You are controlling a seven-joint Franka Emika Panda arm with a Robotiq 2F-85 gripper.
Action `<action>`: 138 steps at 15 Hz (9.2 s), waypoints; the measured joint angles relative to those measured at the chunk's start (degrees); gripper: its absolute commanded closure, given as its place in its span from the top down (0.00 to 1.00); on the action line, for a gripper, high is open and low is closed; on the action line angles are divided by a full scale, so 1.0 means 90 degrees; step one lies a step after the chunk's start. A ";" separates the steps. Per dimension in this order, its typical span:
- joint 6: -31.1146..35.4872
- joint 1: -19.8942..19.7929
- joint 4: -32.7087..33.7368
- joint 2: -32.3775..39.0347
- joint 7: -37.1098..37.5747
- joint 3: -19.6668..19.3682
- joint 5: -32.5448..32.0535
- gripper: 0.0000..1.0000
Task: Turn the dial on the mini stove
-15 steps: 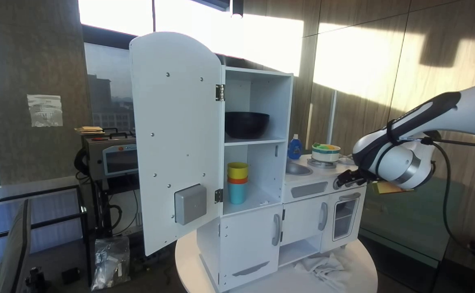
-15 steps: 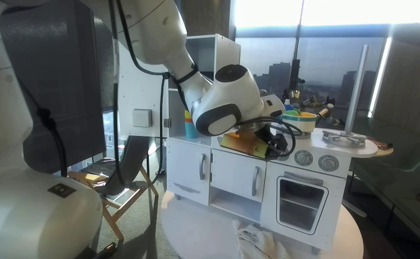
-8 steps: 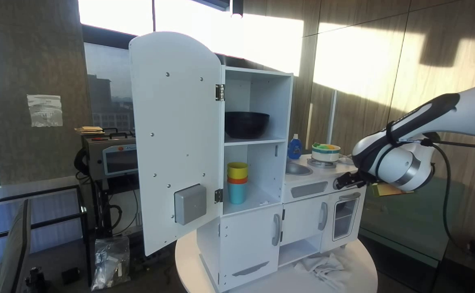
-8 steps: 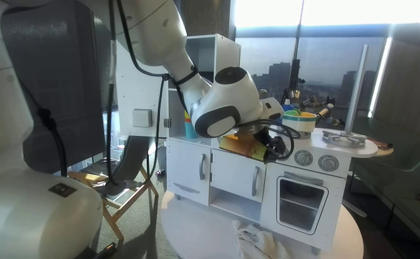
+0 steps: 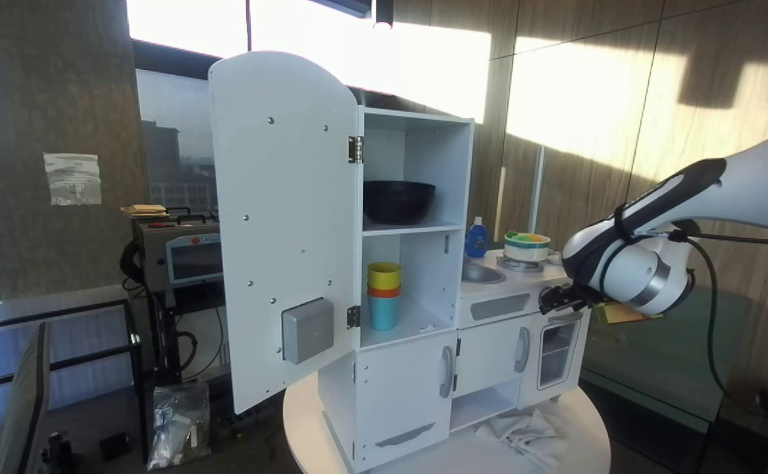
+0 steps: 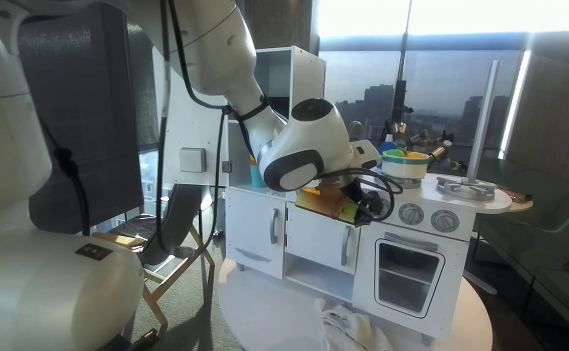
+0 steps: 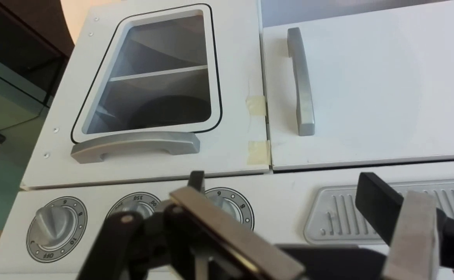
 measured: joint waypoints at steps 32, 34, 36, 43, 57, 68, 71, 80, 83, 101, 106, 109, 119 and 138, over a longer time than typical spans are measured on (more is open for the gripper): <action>0.2434 0.4074 -0.0734 -0.2966 -0.0369 -0.4661 -0.2299 1.00; 0.2650 0.4553 -0.0728 -0.3128 -0.0046 -0.5404 -0.3247 1.00; 0.3122 0.5076 -0.0682 -0.3217 0.0020 -0.6032 -0.3892 1.00; 0.4097 0.6860 0.0101 -0.3223 0.0017 -0.7636 -0.4347 1.00; 0.3879 0.6933 0.0880 -0.3812 0.0702 -0.7918 -0.4905 1.00; 0.3460 0.6555 0.0756 -0.4046 0.1192 -0.7575 -0.5172 0.95; 0.3434 0.6553 0.0714 -0.4079 0.1198 -0.7530 -0.5173 0.71; 0.3237 0.6219 0.0602 -0.4093 0.1203 -0.7336 -0.5179 0.15; 0.3141 0.6059 0.0512 -0.4083 0.1203 -0.7223 -0.5179 0.16; 0.2889 0.5850 0.0146 -0.4087 0.0693 -0.7153 -0.6376 0.45; 0.2887 0.5868 -0.0030 -0.4041 0.0267 -0.7181 -0.6418 0.79; 0.2919 0.5865 0.0025 -0.3944 0.0141 -0.7193 -0.6327 1.00; 0.2956 0.6122 0.0431 -0.3664 0.0099 -0.7352 -0.5584 1.00; 0.3179 0.6503 0.0770 -0.3687 0.0029 -0.7679 -0.5573 0.23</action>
